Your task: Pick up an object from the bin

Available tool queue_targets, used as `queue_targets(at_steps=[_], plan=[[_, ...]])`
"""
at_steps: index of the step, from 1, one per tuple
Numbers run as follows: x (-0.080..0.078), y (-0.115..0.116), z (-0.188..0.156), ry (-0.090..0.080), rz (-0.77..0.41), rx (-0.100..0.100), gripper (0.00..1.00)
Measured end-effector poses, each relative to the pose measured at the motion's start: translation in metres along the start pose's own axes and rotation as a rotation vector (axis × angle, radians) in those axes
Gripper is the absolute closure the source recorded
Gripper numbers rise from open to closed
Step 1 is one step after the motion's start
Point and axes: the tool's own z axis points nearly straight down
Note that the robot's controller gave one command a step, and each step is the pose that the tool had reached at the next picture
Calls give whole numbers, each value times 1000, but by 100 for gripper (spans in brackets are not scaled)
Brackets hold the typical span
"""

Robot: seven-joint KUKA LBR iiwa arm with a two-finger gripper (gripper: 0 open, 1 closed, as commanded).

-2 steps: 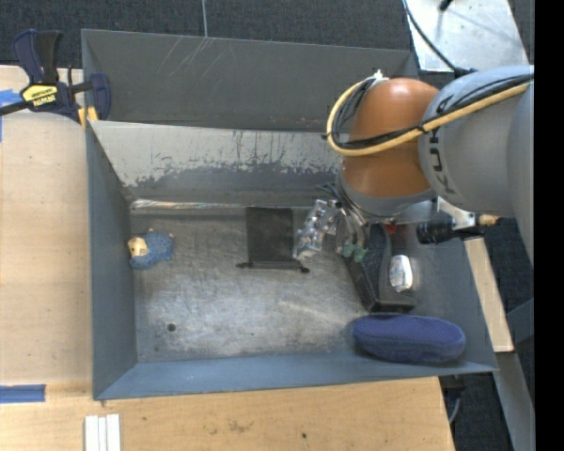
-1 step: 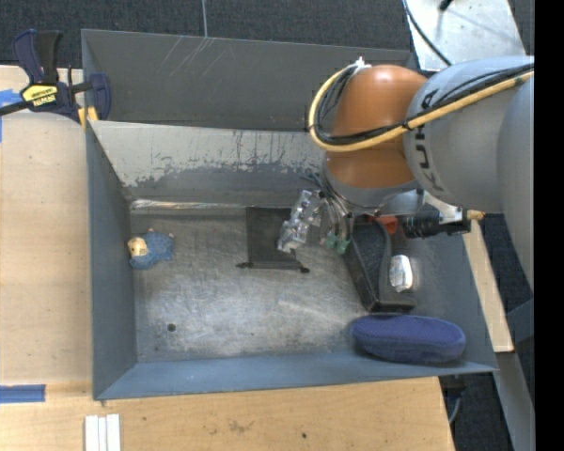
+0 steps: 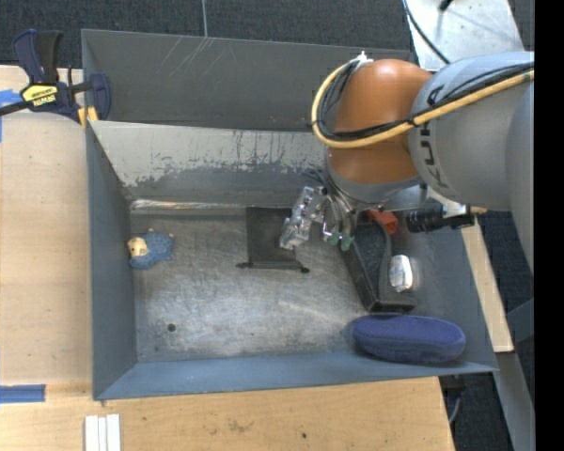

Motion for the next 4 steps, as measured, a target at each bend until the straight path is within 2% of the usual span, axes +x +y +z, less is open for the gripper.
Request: queue_targets(at_steps=[1,2,3,4], plan=[[0,0,0,1,-1,0,0],[-8,3,74,10,33,4,0],[-9,4,69,5,31,2,100],[-21,9,-44,-3,67,-3,100]])
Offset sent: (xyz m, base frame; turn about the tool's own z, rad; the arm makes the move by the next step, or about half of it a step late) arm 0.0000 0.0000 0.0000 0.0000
